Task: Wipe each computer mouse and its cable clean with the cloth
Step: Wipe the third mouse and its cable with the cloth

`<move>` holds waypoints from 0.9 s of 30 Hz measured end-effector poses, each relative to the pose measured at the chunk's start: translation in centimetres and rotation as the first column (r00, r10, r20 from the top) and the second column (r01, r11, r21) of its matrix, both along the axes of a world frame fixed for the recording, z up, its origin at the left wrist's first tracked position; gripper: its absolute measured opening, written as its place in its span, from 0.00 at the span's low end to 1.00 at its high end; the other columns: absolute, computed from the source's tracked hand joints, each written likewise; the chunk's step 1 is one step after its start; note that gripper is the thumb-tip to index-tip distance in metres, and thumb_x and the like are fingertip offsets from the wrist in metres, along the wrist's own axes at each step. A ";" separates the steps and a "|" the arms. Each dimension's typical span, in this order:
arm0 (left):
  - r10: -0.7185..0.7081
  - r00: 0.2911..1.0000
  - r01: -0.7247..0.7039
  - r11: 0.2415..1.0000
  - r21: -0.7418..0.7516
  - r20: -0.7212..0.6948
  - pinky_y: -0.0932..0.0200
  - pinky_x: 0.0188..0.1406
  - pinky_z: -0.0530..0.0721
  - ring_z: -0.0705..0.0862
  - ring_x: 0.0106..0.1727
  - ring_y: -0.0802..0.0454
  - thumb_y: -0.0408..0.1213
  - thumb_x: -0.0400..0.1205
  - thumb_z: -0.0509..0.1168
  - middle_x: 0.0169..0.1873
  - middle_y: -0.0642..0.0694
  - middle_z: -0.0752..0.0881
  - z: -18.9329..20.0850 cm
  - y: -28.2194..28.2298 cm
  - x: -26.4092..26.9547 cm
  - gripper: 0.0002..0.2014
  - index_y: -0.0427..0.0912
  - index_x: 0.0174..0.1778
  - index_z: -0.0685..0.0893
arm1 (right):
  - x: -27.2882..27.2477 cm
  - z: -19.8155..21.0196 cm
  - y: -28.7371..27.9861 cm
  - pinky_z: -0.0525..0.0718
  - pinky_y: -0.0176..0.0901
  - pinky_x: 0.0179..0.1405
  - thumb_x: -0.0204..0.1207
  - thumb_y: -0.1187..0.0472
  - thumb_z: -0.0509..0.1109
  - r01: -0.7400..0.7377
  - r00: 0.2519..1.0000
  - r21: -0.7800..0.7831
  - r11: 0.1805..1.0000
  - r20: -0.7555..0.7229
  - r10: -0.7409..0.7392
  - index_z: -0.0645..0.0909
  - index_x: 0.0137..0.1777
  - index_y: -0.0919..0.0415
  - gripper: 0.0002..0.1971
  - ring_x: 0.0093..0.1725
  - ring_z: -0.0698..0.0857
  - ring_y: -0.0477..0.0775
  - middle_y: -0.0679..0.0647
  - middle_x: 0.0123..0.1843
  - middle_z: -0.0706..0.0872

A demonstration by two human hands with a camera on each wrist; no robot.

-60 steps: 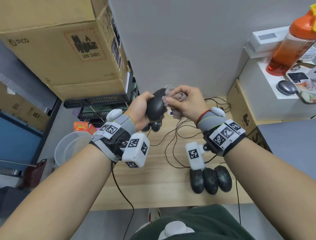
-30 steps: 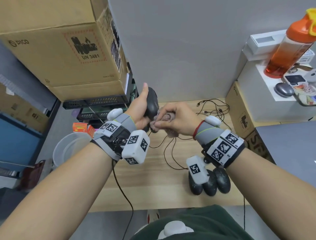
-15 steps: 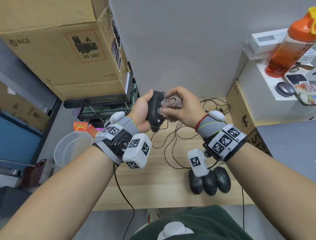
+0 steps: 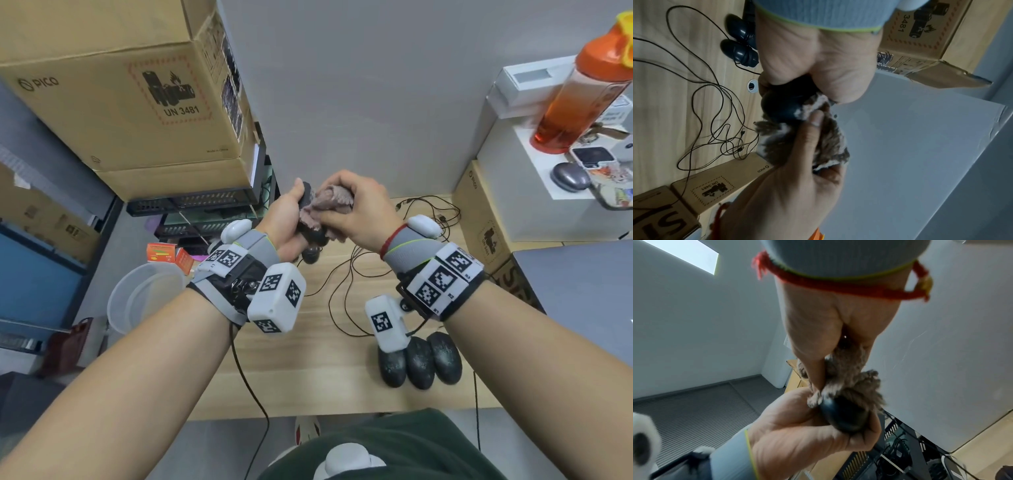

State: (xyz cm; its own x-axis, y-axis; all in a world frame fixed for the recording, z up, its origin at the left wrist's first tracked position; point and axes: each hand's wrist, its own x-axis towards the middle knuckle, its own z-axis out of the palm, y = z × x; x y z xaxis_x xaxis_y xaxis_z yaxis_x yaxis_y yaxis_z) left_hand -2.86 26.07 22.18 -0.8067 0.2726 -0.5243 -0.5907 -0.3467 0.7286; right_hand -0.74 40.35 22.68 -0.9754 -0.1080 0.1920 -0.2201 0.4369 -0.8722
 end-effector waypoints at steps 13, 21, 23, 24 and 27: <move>-0.034 0.999 0.035 0.990 -0.136 0.007 0.42 0.51 0.88 0.90 0.50 0.34 0.59 0.92 0.46 0.55 0.26 0.89 0.6 -0.1 0.2 0.35 0.28 0.57 0.84 | -0.8 -0.7 0.3 0.83 0.42 0.31 0.64 0.61 0.85 -0.135 0.979 -0.082 0.987 0.141 0.145 0.82 0.40 0.49 0.14 0.31 0.84 0.46 0.49 0.33 0.88; -0.168 0.986 0.158 0.952 -0.261 -0.017 0.46 0.57 0.84 0.91 0.46 0.41 0.63 0.90 0.47 0.50 0.39 0.93 0.7 0.2 1.1 0.31 0.44 0.58 0.89 | -2.1 -0.5 0.7 0.82 0.34 0.40 0.68 0.64 0.83 0.001 0.993 -0.204 0.979 0.115 0.023 0.81 0.41 0.58 0.11 0.33 0.81 0.42 0.50 0.35 0.84; -0.145 0.989 0.135 0.963 -0.232 -0.027 0.57 0.35 0.84 0.87 0.36 0.44 0.63 0.90 0.49 0.48 0.40 0.91 0.6 0.1 0.9 0.30 0.42 0.61 0.87 | -3.4 -1.4 1.2 0.84 0.40 0.44 0.69 0.59 0.83 0.117 0.986 -0.133 0.984 0.133 -0.099 0.81 0.40 0.54 0.11 0.36 0.83 0.46 0.48 0.35 0.85; -0.117 0.993 0.108 0.972 -0.208 -0.031 0.57 0.32 0.84 0.85 0.36 0.43 0.62 0.90 0.51 0.47 0.39 0.89 0.6 -0.1 0.8 0.30 0.40 0.63 0.86 | -3.9 -2.0 1.7 0.86 0.46 0.48 0.69 0.57 0.82 0.203 0.971 -0.093 0.975 0.148 -0.188 0.80 0.39 0.51 0.12 0.38 0.85 0.50 0.47 0.36 0.86; -0.048 0.998 0.042 0.988 -0.146 -0.040 0.49 0.40 0.87 0.85 0.39 0.42 0.59 0.90 0.54 0.45 0.37 0.87 0.6 -0.7 0.6 0.28 0.36 0.63 0.84 | -4.1 -2.7 3.1 0.86 0.57 0.53 0.69 0.55 0.80 0.349 0.930 -0.115 0.930 0.162 -0.329 0.77 0.38 0.48 0.12 0.42 0.86 0.54 0.46 0.38 0.85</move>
